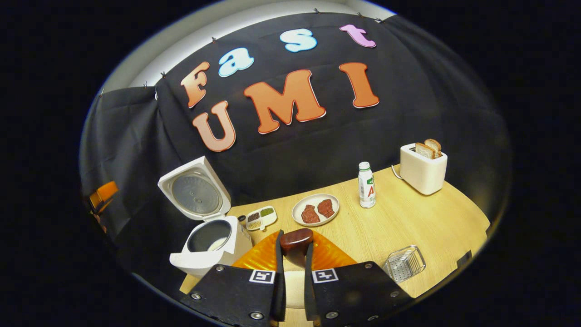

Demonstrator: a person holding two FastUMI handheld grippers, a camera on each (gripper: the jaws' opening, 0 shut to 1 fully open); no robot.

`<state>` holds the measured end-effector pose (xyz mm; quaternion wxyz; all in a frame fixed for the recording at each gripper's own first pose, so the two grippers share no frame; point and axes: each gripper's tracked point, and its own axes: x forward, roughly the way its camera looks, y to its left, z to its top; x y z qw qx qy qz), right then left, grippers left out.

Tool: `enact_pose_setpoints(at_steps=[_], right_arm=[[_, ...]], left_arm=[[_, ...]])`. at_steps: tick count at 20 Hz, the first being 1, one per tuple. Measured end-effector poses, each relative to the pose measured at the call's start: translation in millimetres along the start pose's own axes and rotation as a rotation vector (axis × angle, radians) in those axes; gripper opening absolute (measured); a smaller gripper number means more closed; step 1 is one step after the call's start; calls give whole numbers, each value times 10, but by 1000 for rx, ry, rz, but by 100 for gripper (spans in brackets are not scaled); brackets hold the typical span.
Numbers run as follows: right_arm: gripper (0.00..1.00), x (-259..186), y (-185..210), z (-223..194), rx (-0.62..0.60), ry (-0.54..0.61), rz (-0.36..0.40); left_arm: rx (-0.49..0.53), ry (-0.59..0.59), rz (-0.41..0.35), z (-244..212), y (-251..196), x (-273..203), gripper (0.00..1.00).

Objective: Close the left gripper, press the button to open the rice cooker; take a wooden spoon from the chopstick holder with the right hand, scoop a spoonful of rice and pour it into the rice cooker, then put the wooden spoon back into the chopstick holder.

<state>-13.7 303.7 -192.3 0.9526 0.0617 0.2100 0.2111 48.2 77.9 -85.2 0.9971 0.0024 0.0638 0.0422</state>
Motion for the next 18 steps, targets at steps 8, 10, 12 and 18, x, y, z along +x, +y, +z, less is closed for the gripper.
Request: enact_pose_setpoints(at_steps=[8,10,12,18], right_arm=[[16,322,-29,-688,-150,51,-92],[16,345,11,-888,-148,81,-96],[16,341,108,-910,-129,66,-81],[16,399,258,-990,227,92,36]], left_arm=[[4,-5,18,-31,193,-34,100],[10,-1,21,-56,258,-46,100],[21,4,19,-84,308,-44,100],[8,43,28,-247,426,-22,100]])
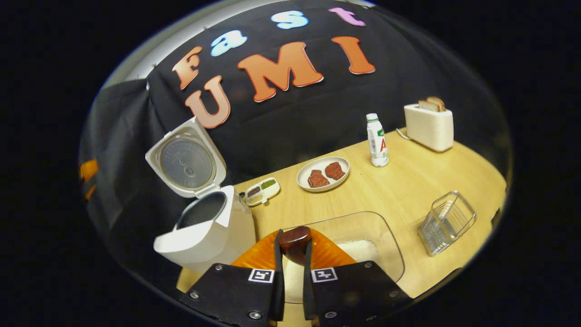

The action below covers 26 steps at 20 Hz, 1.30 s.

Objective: Close the left gripper, press the button to open the rice cooker; take a wooden spoon from the chopstick holder with the right hand, scoop a spoonful of rice and pour it into the rice cooker, then put the wooden spoon back into the chopstick holder.

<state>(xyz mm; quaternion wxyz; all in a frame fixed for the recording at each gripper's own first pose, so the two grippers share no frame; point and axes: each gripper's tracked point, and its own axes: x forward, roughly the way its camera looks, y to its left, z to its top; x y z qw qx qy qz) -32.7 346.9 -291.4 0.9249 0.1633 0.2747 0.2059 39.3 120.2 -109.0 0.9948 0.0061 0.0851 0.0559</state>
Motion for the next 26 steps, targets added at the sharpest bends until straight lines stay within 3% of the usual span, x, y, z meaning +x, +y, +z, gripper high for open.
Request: enact_pose_setpoints(at_steps=[6,12,19,26], right_arm=[[16,104,-341,-8,435,30,36],[15,134,-514,2,707,47,80],[15,8,-683,277,877,-2,132],[15,-215,-652,678,922,-69,130]], left_arm=[[-13,20,-4,-47,-57,7,100],[-19,29,-10,-10,-164,-20,100],[9,16,-18,76,-234,-38,100],[-3,24,-36,177,-215,16,100]])
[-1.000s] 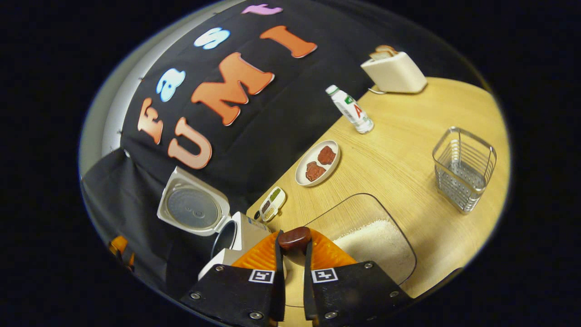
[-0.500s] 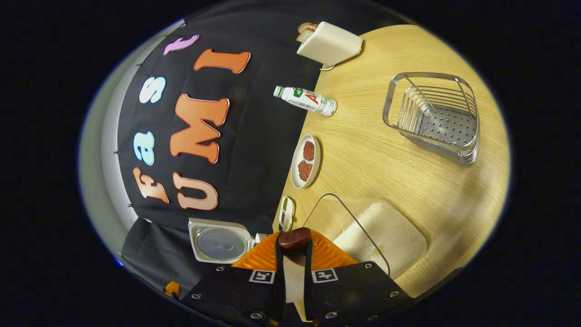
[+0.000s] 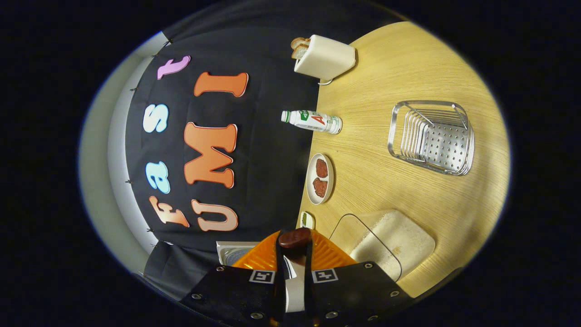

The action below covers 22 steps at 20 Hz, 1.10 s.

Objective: Close the left gripper, press the button to open the rice cooker; take a wooden spoon from the chopstick holder with the right hand, scoop a spoonful of rice and pour it into the rice cooker, then put the wooden spoon back into the chopstick holder.

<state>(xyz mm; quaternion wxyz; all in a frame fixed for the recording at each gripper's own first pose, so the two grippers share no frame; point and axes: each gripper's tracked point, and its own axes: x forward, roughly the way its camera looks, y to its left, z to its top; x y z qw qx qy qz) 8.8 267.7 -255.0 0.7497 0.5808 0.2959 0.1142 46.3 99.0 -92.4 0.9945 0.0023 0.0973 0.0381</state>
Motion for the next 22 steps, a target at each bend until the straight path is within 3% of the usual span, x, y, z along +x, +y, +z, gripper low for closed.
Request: enact_pose_setpoints(at_steps=[4,5,6,7,14,19,20,22], right_arm=[[16,-32,202,9,21,-7,9],[20,-18,238,0,32,-6,13],[11,-7,263,-19,46,-5,15],[16,12,280,-44,60,1,18],[15,64,448,-94,136,-18,48],[15,286,800,-319,131,13,85],[11,345,874,-391,126,27,93],[15,459,1024,-565,113,58,107]], left_arm=[[3,-5,5,68,86,-21,100],[-2,-4,8,63,106,-20,100],[-5,1,7,34,115,-28,100],[-6,10,8,3,130,-19,100],[-1,21,-8,-29,192,53,100],[-6,43,-2,-136,348,67,100],[0,38,8,-148,401,57,100],[4,40,12,-191,431,36,100]])
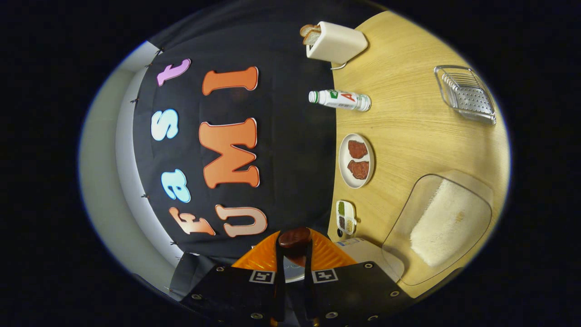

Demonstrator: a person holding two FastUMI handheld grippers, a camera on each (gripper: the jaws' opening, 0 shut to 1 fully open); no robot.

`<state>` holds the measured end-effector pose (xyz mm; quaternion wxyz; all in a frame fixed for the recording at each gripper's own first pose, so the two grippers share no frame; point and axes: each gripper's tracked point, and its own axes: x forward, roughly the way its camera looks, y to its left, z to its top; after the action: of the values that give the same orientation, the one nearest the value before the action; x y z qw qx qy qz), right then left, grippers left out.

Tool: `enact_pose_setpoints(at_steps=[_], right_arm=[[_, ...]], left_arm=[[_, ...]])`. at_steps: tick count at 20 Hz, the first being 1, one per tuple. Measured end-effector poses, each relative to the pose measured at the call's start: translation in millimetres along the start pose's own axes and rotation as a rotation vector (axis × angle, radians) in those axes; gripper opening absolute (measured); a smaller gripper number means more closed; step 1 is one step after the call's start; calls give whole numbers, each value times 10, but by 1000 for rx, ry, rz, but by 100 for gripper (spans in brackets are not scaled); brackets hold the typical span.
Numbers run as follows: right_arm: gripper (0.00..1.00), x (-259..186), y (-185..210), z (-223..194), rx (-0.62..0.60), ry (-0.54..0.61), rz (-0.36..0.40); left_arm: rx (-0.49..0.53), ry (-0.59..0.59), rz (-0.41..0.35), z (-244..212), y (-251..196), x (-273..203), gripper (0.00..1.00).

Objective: Close the left gripper, press the button to open the rice cooker; take a wooden spoon from the chopstick holder with the right hand, scoop a spoonful of rice and pour it into the rice cooker, then put the wooden spoon back into the chopstick holder.

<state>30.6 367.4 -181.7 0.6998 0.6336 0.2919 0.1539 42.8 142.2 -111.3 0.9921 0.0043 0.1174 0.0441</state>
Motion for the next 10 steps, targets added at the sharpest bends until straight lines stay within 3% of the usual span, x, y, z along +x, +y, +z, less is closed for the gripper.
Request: enact_pose_setpoints(at_steps=[8,9,10], right_arm=[[15,615,267,-682,-112,93,-10],[10,690,297,-751,-130,100,-11],[15,744,329,-823,-143,112,-10]], left_arm=[[-27,11,18,-42,195,-34,100],[-27,8,20,-39,215,-45,100],[-27,7,21,-46,225,-45,100]])
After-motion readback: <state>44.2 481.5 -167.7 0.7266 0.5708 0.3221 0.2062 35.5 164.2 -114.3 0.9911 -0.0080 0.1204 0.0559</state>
